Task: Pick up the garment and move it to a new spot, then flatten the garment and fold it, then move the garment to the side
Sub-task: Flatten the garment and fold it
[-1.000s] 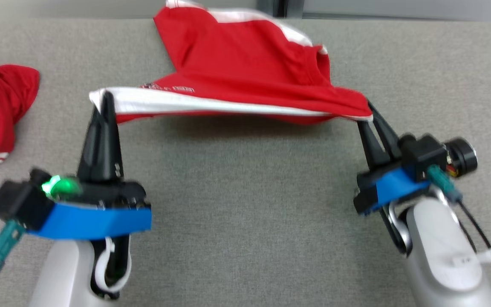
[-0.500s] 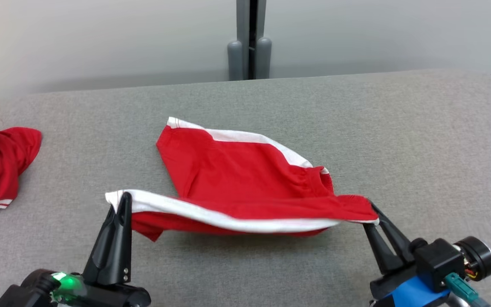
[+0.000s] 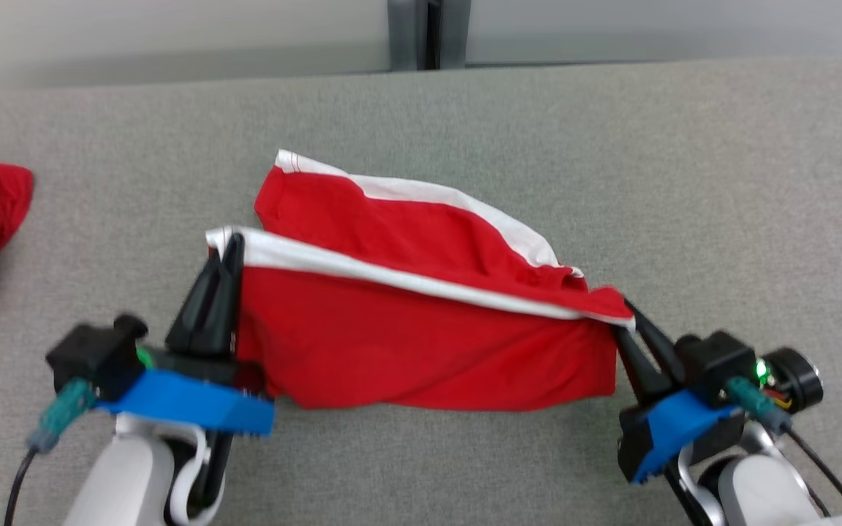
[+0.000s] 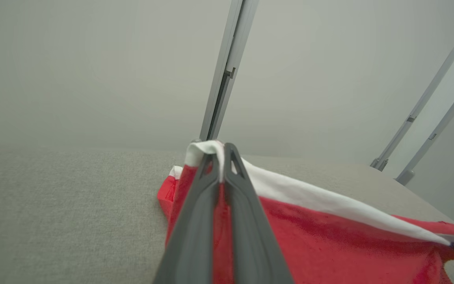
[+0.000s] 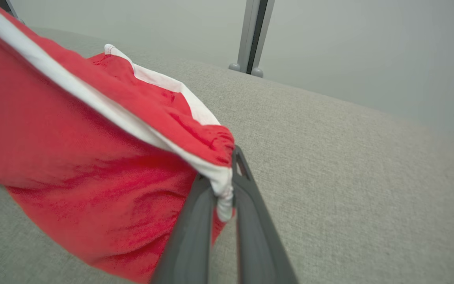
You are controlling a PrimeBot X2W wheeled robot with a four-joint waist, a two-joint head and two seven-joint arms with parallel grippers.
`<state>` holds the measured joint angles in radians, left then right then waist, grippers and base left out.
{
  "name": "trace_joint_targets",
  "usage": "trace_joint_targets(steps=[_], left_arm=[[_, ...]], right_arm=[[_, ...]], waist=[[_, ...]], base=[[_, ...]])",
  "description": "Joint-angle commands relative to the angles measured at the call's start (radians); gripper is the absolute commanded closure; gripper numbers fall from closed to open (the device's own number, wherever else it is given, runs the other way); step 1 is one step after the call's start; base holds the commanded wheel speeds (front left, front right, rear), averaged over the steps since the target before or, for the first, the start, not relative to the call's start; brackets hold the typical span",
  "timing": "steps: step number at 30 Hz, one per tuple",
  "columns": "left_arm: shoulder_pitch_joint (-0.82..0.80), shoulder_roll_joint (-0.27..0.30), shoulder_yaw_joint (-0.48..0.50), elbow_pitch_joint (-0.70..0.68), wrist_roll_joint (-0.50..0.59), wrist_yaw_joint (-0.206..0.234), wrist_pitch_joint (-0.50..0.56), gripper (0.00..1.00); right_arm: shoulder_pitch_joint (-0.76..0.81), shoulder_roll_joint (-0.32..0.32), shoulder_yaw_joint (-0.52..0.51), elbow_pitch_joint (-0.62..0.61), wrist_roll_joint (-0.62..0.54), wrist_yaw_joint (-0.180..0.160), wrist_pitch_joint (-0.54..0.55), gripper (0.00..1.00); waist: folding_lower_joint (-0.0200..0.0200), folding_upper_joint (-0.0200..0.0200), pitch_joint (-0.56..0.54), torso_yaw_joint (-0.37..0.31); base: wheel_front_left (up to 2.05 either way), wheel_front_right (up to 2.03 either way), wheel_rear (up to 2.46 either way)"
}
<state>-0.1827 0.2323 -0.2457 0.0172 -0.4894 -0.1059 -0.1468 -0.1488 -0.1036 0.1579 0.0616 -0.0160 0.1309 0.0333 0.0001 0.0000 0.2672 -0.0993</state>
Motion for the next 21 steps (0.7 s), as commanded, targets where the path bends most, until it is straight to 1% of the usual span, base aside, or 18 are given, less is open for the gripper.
trace_joint_targets(steps=[1, 2, 5, 6, 8, 9, 14, 15, 16, 17, 18, 19, 20, 21], left_arm=[[-0.075, -0.002, -0.006, 0.053, 0.007, -0.005, -0.010, 1.00], [-0.116, -0.010, -0.009, 0.100, -0.002, -0.007, -0.003, 1.00], [-0.252, -0.008, -0.017, 0.229, 0.017, -0.012, -0.014, 1.00], [-0.292, -0.009, -0.023, 0.272, 0.024, -0.014, -0.020, 1.00], [-0.369, -0.011, -0.034, 0.353, 0.039, -0.016, -0.034, 1.00], [-0.369, -0.011, -0.034, 0.353, 0.039, -0.016, -0.034, 1.00], [-0.521, -0.023, -0.070, 0.522, 0.070, -0.019, -0.063, 1.00], [-0.543, -0.026, -0.078, 0.551, 0.074, -0.020, -0.068, 1.00], [-0.564, -0.029, -0.083, 0.579, 0.080, -0.020, -0.074, 1.00], [-0.582, -0.032, -0.088, 0.604, 0.084, -0.021, -0.078, 1.00], [-0.600, -0.035, -0.094, 0.628, 0.088, -0.022, -0.082, 1.00], [-0.615, -0.037, -0.100, 0.653, 0.089, -0.022, -0.084, 1.00], [-0.627, -0.041, -0.110, 0.674, 0.094, -0.023, -0.084, 1.00], [-0.640, -0.046, -0.118, 0.687, 0.098, -0.023, -0.088, 1.00]], right_arm=[[-0.048, 0.011, -0.013, 0.032, 0.004, 0.000, -0.012, 1.00], [-0.075, 0.015, -0.022, 0.055, 0.004, 0.000, -0.016, 1.00], [-0.156, 0.026, -0.040, 0.117, -0.011, 0.000, -0.035, 1.00], [-0.182, 0.030, -0.042, 0.135, -0.015, 0.000, -0.040, 0.97], [-0.232, 0.035, -0.049, 0.171, -0.020, 0.000, -0.054, 0.98], [-0.232, 0.035, -0.049, 0.171, -0.020, 0.000, -0.054, 0.98], [-0.324, 0.048, -0.049, 0.249, -0.030, 0.000, -0.083, 0.98], [-0.337, 0.050, -0.048, 0.263, -0.032, 0.000, -0.089, 0.98], [-0.348, 0.051, -0.046, 0.276, -0.037, 0.000, -0.093, 0.93], [-0.357, 0.051, -0.045, 0.287, -0.039, 0.000, -0.101, 0.85], [-0.365, 0.052, -0.048, 0.296, -0.040, 0.000, -0.111, 0.72], [-0.370, 0.052, -0.053, 0.302, -0.042, 0.000, -0.122, 0.45], [-0.374, 0.052, -0.062, 0.309, -0.041, 0.000, -0.131, 0.00], [-0.376, 0.053, -0.063, 0.315, -0.031, 0.000, -0.139, 0.00]], waist=[[-0.0001, 0.0000, 0.045, 0.020], [-0.0001, 0.0000, 0.064, 0.020], [-0.0001, 0.0000, 0.119, 0.017], [-0.0001, 0.0000, 0.138, 0.015], [-0.0001, 0.0000, 0.171, 0.007], [-0.0001, 0.0000, 0.171, 0.007], [-0.0001, 0.0000, 0.228, -0.007], [-0.0001, 0.0000, 0.234, -0.009], [-0.0001, 0.0000, 0.239, -0.011], [-0.0001, 0.0000, 0.241, -0.013], [-0.0001, 0.0000, 0.242, -0.014], [-0.0001, 0.0000, 0.243, -0.015], [-0.0001, 0.0000, 0.242, -0.016], [-0.0001, 0.0000, 0.240, -0.016]], base=[[0.00, 0.00, 0.00], [0.00, 0.00, 0.00], [0.00, 0.00, 0.00], [0.00, 0.00, 0.00], [0.00, 0.00, 0.00], [0.00, 0.00, 0.00], [0.00, 0.00, 0.00], [0.00, 0.00, 0.00], [0.00, 0.00, 0.00], [0.00, 0.00, 0.00], [0.00, 0.00, 0.00], [0.00, 0.00, 0.00], [0.00, 0.00, 0.00], [0.00, 0.00, 0.00]])
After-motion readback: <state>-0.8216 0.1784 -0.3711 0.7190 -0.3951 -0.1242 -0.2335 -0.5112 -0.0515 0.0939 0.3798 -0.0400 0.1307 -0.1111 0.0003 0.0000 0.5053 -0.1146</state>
